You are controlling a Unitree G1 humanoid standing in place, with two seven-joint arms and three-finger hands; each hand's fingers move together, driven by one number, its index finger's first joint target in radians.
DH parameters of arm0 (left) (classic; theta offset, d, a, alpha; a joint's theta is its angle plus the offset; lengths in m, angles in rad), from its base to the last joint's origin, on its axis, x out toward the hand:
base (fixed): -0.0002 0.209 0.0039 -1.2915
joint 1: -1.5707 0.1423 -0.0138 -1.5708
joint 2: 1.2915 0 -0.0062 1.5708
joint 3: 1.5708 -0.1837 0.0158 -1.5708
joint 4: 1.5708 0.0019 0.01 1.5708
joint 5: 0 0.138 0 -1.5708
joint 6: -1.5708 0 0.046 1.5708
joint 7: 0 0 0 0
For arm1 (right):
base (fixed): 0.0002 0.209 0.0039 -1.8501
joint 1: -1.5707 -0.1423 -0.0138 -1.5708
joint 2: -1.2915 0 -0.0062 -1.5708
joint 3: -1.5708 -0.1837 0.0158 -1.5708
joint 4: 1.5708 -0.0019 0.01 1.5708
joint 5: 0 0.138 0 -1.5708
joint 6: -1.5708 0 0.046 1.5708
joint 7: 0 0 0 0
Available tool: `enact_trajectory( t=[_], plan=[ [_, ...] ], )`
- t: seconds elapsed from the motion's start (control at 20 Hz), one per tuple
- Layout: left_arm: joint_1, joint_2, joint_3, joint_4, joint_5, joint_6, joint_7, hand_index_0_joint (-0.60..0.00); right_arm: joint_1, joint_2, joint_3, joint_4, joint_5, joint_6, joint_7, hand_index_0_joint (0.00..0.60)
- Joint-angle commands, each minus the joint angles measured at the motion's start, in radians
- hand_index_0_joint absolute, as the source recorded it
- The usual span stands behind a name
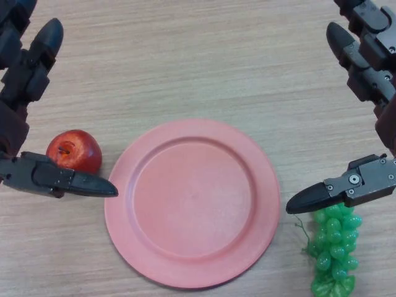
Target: Pick up the green grapes and place it on the plate
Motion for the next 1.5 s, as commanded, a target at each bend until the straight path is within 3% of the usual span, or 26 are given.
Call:
enact_trajectory(
  t=[0.05,0.55,0.65,0.7,0.9,1.0,1.2,1.5],
  plan=[
    [-0.019,0.038,0.062,-0.033,0.001,-0.148,-0.007,0.0,-0.041,-0.028,-0.052,-0.039,-0.014,-0.13,0.005,0.0],
    [-0.003,0.027,0.055,0.007,-0.004,-0.183,-0.021,0.0,-0.034,-0.038,-0.083,0.016,0.001,-0.188,0.043,0.0],
    [0.004,0.025,0.061,0.022,0.008,-0.202,-0.032,0.0,-0.002,-0.065,-0.101,0.053,0.008,-0.239,0.139,0.0],
    [0.006,0.026,0.065,0.033,0.013,-0.211,-0.038,0.0,0.021,-0.086,-0.118,0.088,-0.003,-0.283,0.238,0.0],
    [0.007,0.026,0.059,0.049,0.047,-0.224,-0.046,0.0,0.067,-0.124,-0.173,0.22,-0.091,-0.497,0.483,0.0],
    [0.01,0.02,0.059,0.047,0.057,-0.235,-0.043,0.0,0.067,-0.124,-0.181,0.315,-0.144,-0.632,0.528,0.0],
    [0.017,0.008,0.046,0.057,0.085,-0.274,-0.034,0.0,0.034,-0.171,-0.201,0.575,-0.285,-0.922,0.56,0.0],
    [0.019,0.006,0.048,0.07,0.094,-0.294,-0.028,0.0,-0.01,-0.257,-0.223,0.915,-0.473,-1.244,0.486,0.0]
  ],
)
